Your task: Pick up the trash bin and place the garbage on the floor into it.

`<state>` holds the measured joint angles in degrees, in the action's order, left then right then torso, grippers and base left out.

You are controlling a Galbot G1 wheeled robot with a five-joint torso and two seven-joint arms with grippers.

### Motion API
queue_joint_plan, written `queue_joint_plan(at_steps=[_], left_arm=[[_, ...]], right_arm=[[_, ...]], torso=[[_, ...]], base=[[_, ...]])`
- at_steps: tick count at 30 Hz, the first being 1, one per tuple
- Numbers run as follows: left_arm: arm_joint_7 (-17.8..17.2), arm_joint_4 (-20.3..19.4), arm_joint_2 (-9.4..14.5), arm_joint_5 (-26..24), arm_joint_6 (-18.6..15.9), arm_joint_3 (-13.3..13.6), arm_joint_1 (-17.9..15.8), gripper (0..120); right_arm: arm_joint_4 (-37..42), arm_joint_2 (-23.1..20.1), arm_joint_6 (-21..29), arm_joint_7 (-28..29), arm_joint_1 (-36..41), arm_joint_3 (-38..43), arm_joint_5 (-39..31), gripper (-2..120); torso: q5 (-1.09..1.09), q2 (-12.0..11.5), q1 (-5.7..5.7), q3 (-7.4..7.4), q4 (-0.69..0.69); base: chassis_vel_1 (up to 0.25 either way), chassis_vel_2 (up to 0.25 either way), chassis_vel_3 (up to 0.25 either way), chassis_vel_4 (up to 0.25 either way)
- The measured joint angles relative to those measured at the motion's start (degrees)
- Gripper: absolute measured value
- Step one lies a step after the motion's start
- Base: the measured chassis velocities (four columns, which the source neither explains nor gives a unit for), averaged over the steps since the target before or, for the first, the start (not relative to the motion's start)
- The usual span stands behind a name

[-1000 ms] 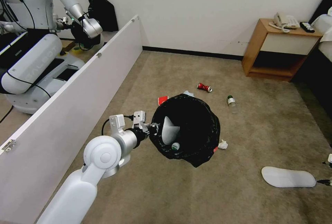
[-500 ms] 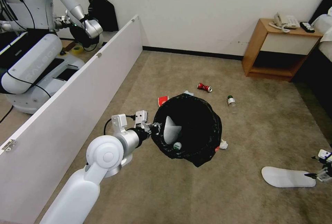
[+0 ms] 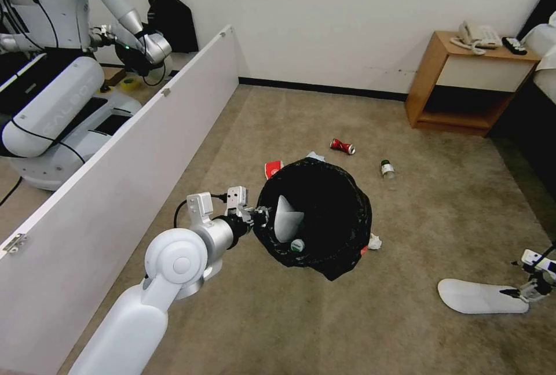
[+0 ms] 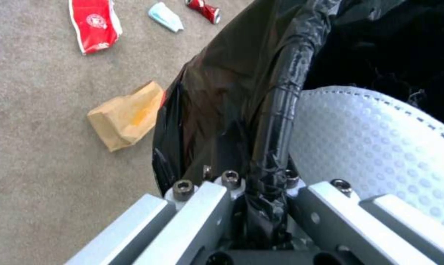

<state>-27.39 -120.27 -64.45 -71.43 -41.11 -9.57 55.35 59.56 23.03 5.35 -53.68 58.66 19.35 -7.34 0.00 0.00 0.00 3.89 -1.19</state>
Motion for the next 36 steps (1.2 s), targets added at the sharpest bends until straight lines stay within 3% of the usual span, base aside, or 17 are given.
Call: queue_joint_plan(at_steps=[21,36], left_arm=[[0.8,0.1,-0.4,0.4,0.0,-0.9,0.5,0],[2.0,0.7,-1.0,2.0,0.1,-2.0,1.7,0]], right_arm=[[-2.3,3.3,1.8,-1.2,-13.2,-14.3,0.3,100],[-13.5,8.5,-3.6,-10.7,-27.5,-27.0,5.7,100]], torso=[[-0.01,0.0,0.0,0.0,0.01],[0.0,0.0,0.0,0.0,-0.02]], base=[[0.0,0.0,0.0,0.0],[0.0,0.0,0.0,0.0]])
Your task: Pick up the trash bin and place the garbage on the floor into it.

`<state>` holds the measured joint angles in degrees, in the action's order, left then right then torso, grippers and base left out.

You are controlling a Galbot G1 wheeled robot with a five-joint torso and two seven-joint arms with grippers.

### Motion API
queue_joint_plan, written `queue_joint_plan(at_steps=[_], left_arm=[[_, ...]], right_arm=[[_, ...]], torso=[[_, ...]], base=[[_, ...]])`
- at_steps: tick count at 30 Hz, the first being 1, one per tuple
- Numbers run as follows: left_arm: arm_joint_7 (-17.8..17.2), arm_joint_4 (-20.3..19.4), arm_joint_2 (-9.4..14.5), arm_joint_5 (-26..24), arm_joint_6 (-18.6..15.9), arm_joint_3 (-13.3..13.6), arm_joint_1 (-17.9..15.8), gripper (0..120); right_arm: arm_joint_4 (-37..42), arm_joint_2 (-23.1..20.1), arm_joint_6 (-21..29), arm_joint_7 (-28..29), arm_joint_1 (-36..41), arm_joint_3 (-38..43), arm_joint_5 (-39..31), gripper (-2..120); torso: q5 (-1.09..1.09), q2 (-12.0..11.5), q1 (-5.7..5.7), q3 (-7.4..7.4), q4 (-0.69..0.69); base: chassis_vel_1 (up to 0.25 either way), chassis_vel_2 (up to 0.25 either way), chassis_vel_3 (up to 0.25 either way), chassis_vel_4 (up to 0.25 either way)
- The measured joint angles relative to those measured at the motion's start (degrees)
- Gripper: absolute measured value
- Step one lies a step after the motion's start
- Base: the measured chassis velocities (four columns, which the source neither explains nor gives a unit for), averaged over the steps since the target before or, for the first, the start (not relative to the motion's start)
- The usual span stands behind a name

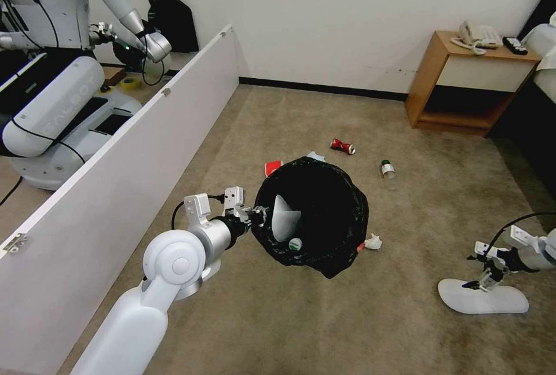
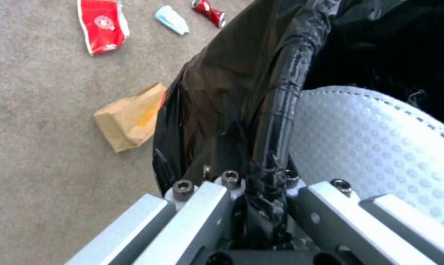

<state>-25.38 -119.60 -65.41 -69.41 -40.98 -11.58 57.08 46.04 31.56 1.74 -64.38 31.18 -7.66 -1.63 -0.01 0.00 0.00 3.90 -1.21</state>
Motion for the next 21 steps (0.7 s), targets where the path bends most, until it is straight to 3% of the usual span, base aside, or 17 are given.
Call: queue_joint_plan(at_steps=[11,21], left_arm=[[0.6,0.1,0.0,0.5,0.1,-0.6,0.6,0],[0.6,0.4,-0.3,0.7,0.1,-0.8,0.5,0]], right_arm=[[-7.4,5.3,-4.0,-8.2,-6.9,-3.3,6.7,100],[-15.1,10.0,-7.3,-11.1,-13.9,-4.7,10.9,100]], torso=[[0.0,0.0,0.0,0.0,0.01],[0.0,0.0,0.0,0.0,0.05]], base=[[0.0,0.0,0.0,0.0],[0.0,0.0,0.0,0.0]])
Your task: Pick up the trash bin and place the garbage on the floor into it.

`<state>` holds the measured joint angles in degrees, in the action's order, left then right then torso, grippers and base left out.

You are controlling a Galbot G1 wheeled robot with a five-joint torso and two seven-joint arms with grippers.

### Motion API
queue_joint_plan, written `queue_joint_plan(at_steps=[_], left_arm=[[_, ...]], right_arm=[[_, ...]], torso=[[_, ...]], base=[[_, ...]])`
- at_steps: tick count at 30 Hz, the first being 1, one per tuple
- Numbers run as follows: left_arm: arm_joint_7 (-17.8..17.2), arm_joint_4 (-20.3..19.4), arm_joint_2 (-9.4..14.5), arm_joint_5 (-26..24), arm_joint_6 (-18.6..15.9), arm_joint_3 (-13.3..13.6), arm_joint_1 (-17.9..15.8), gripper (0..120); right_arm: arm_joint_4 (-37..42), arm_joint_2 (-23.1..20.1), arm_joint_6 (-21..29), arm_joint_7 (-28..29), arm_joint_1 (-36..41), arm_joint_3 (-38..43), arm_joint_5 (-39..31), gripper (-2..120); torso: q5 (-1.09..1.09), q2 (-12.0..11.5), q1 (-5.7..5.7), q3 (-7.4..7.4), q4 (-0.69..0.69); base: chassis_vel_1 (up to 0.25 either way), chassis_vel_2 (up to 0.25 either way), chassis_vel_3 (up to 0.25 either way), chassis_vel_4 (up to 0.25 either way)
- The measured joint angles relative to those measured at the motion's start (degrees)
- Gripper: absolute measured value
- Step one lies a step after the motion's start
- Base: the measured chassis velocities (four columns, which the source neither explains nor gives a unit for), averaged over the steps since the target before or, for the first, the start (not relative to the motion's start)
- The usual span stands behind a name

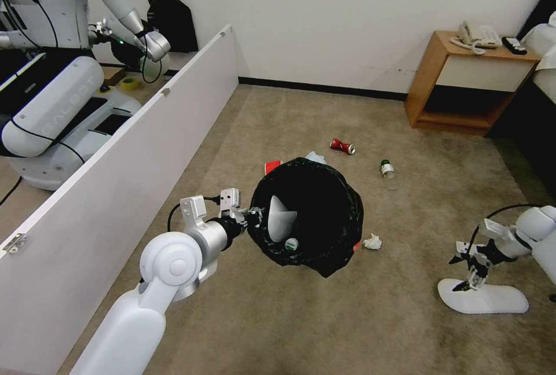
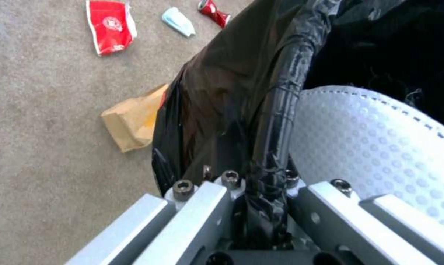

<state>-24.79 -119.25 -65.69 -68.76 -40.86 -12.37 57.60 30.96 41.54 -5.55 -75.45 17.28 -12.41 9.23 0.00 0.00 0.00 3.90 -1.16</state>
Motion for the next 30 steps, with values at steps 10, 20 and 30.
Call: queue_joint_plan(at_steps=[10,20,30], left_arm=[[0.5,0.1,-0.1,0.7,0.1,-0.6,0.7,0],[0.6,0.1,-0.3,1.1,0.1,-0.6,1.1,0],[1.1,0.0,-0.4,2.4,0.2,-0.8,2.3,0]], right_arm=[[-6.7,3.2,-2.9,-2.6,-4.3,0.1,6.0,100],[-9.1,4.3,-3.6,-3.3,-4.3,1.5,8.1,100],[-10.8,5.2,-3.8,-2.4,-3.2,3.5,9.2,100]], torso=[[0.0,0.0,0.0,-0.01,-0.03],[0.0,0.0,0.0,-0.01,-0.02],[0.0,0.0,0.0,-0.01,-0.03]], base=[[0.0,0.0,0.0,0.0],[0.0,0.0,0.0,0.0],[0.0,0.0,0.0,0.0]])
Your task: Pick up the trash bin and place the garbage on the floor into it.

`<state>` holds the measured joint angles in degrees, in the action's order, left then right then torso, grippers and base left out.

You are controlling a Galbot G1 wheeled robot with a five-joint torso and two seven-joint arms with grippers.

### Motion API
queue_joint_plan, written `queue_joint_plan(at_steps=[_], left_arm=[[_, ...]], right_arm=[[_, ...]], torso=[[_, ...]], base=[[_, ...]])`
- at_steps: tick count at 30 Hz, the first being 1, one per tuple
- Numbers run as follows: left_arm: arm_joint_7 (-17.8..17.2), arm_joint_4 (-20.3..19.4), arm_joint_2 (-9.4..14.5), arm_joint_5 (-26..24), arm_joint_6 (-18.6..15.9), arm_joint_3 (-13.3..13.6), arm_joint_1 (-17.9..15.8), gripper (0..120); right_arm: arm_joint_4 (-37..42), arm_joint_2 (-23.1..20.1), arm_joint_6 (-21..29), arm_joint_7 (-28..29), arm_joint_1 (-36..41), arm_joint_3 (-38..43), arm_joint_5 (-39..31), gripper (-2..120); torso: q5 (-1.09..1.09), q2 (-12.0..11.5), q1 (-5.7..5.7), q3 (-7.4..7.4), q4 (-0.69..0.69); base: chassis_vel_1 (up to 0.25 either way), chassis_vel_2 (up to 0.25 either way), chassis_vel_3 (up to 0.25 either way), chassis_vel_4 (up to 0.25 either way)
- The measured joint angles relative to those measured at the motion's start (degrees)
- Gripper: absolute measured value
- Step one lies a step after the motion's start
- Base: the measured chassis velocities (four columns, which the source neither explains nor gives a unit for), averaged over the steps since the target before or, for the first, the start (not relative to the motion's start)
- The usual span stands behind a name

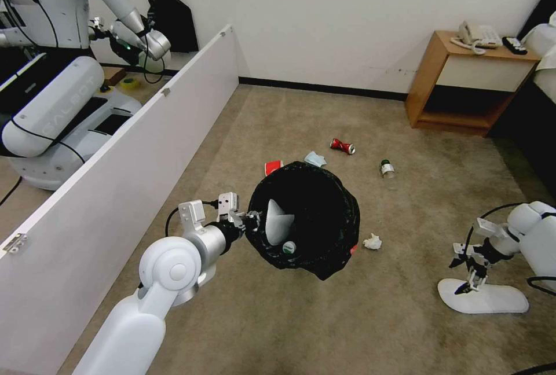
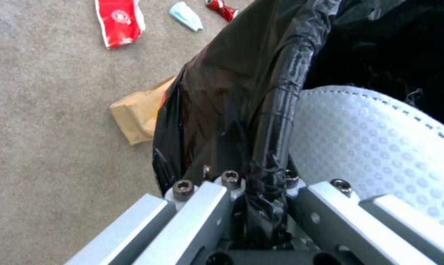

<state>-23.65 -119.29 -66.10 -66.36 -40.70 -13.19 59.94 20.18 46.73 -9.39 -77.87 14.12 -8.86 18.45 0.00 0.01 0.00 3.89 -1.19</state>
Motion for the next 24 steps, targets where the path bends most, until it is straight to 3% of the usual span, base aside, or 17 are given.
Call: queue_joint_plan(at_steps=[24], left_arm=[[0.3,-0.2,0.2,0.6,0.0,0.1,0.8,0]], right_arm=[[-1.4,0.6,-0.1,2.9,4.9,4.2,1.0,100]], torso=[[0.0,0.0,0.0,0.0,-0.01]], base=[[0.0,0.0,0.0,0.0]])
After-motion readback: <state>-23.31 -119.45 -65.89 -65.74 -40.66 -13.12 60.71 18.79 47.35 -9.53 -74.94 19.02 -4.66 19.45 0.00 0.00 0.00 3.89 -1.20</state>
